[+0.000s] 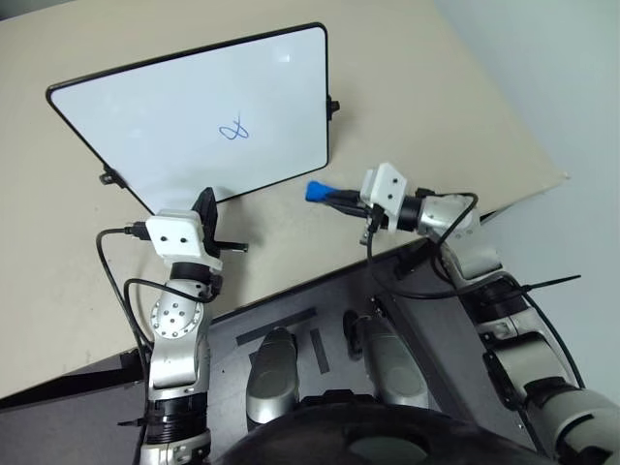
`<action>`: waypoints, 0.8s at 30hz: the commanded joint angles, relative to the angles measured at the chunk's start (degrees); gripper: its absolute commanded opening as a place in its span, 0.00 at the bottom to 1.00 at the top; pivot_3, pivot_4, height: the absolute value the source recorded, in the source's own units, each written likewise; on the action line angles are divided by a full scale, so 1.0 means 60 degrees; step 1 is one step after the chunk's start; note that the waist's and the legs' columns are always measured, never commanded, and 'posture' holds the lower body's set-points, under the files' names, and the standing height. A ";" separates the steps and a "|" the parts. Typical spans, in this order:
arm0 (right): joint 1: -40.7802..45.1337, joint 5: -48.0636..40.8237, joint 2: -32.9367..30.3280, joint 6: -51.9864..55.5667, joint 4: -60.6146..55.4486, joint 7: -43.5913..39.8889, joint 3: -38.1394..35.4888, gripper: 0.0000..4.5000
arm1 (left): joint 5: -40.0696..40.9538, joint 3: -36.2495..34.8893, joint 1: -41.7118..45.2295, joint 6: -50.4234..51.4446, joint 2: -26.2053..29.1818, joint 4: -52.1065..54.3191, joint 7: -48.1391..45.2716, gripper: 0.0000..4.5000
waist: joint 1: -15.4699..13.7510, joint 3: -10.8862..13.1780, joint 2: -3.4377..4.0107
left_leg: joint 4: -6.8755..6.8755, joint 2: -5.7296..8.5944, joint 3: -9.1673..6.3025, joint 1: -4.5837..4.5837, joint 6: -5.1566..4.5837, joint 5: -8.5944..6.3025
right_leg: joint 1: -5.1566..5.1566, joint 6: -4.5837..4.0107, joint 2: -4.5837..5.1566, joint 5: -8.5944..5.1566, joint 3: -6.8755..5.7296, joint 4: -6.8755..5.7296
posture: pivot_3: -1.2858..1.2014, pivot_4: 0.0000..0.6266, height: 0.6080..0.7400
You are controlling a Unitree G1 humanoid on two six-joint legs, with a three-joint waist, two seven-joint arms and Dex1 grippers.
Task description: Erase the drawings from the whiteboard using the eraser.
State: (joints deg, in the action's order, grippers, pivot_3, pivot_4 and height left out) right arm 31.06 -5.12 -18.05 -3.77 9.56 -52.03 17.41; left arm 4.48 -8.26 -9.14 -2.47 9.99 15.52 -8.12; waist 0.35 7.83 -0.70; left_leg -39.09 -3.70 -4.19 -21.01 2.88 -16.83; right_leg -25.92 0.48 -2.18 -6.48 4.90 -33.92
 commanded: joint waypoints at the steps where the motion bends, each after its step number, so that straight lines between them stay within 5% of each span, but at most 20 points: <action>1: 0.1026 0.0600 0.0455 -0.1453 0.0433 0.0124 0.0324 0.01 | -0.0071 -0.0080 0.0043 -0.0296 0.0063 -0.0022 0.0016 0.00 | 0.0024 0.0000 0.0000 | 0.0002 -0.0005 -0.0001 0.0000 0.0001 -0.0001 | -0.0009 -0.0008 -0.0003 0.0005 0.0000 -0.0001 | 0.52 0.24 1.00; 15: 0.4424 0.3237 0.1819 -0.6333 0.6620 0.2104 0.1018 0.01 | -0.0107 -0.0356 -0.0262 -0.0488 0.0098 0.0091 0.0244 0.00 | -0.0009 0.0000 0.0000 | 0.0021 -0.0061 -0.0033 -0.0056 0.0021 -0.0032 | -0.0099 -0.0119 -0.0025 0.0074 0.0012 0.0002 | 0.52 0.24 1.00; 24: 0.5633 0.4189 0.1986 -0.7666 0.8022 0.4628 0.0607 0.01 | -0.0138 -0.0354 -0.0240 -0.0500 0.0041 0.0089 0.0314 0.00 | 0.0002 0.0001 0.0001 | 0.0017 -0.0080 -0.0032 -0.0073 0.0015 -0.0036 | -0.0133 -0.0161 -0.0027 0.0110 -0.0007 -0.0002 | 0.52 0.24 1.00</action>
State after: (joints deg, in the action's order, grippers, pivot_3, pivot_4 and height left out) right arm 62.05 20.47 -6.28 -48.15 58.32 -28.87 23.72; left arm 4.34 -10.09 -10.65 -4.06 10.25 14.29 -6.81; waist 0.36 7.84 -0.70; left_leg -39.00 -4.18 -4.39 -21.44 2.96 -17.05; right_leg -26.72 -0.53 -2.35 -5.77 4.81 -33.92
